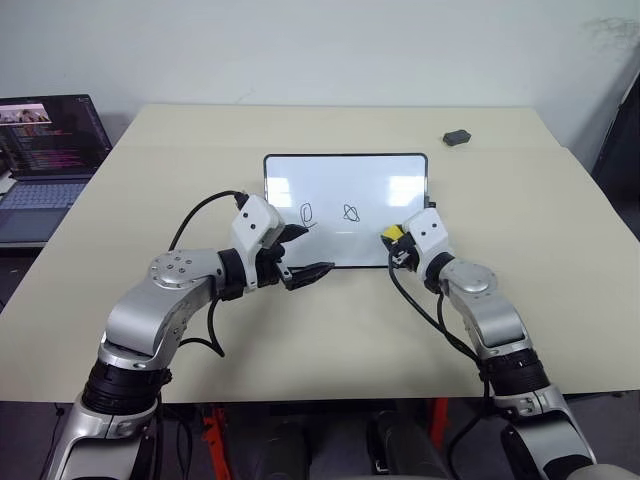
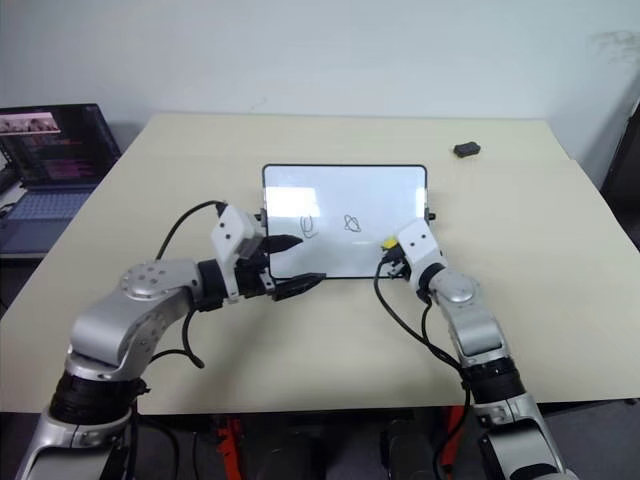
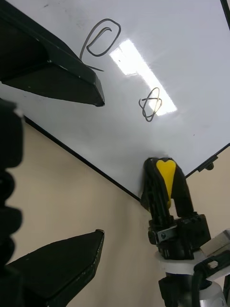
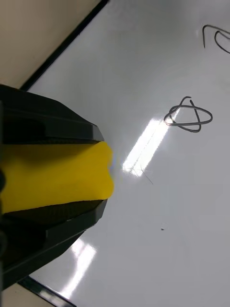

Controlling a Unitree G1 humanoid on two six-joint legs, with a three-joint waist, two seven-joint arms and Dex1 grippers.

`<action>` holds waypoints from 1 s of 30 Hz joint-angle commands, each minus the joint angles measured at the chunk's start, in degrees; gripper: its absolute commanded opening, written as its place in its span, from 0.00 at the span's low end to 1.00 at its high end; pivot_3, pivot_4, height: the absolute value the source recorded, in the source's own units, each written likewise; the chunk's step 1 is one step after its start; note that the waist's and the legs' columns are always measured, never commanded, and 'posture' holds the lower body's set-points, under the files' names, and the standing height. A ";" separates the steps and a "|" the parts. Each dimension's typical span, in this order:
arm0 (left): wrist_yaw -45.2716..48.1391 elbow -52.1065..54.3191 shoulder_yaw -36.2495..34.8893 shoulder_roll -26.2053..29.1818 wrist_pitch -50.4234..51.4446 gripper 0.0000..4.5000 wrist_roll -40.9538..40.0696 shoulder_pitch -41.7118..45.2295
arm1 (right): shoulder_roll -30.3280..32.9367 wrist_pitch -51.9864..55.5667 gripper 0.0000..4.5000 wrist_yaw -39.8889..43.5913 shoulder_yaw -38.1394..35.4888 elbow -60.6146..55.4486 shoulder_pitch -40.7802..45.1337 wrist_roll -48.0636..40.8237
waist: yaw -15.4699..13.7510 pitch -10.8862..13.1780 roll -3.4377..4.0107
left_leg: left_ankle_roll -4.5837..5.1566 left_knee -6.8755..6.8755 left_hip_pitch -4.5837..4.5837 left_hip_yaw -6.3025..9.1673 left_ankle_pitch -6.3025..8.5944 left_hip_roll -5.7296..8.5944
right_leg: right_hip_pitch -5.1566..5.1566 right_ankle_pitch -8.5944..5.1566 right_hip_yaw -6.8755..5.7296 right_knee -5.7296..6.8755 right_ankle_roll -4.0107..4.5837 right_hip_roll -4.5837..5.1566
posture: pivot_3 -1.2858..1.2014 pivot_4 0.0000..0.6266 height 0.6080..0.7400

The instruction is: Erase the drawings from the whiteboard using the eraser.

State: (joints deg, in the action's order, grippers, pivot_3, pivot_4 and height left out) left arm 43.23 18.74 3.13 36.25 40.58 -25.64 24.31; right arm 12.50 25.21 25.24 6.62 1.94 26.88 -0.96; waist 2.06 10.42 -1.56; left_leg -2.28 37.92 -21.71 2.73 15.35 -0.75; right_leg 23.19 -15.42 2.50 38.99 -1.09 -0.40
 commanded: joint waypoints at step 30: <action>-2.48 0.97 -0.09 -2.03 -1.14 1.00 1.53 0.68 | -0.99 -2.67 0.27 -9.35 -3.09 6.84 4.89 1.14 | 0.03 -0.03 -0.03 | 0.04 0.00 0.06 -0.04 -0.02 0.02 | -0.06 0.04 0.03 -0.01 -0.02 -0.02 | 0.52 0.24 1.00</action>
State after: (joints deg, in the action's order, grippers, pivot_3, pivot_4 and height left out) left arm 41.54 18.69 3.64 34.52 40.55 -24.62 24.30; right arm 11.33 22.00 17.20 3.89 6.99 31.53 -0.72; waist 2.09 10.38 -1.59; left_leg -2.25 37.93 -21.65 2.68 15.33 -0.74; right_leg 23.14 -15.39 2.54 38.97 -1.11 -0.42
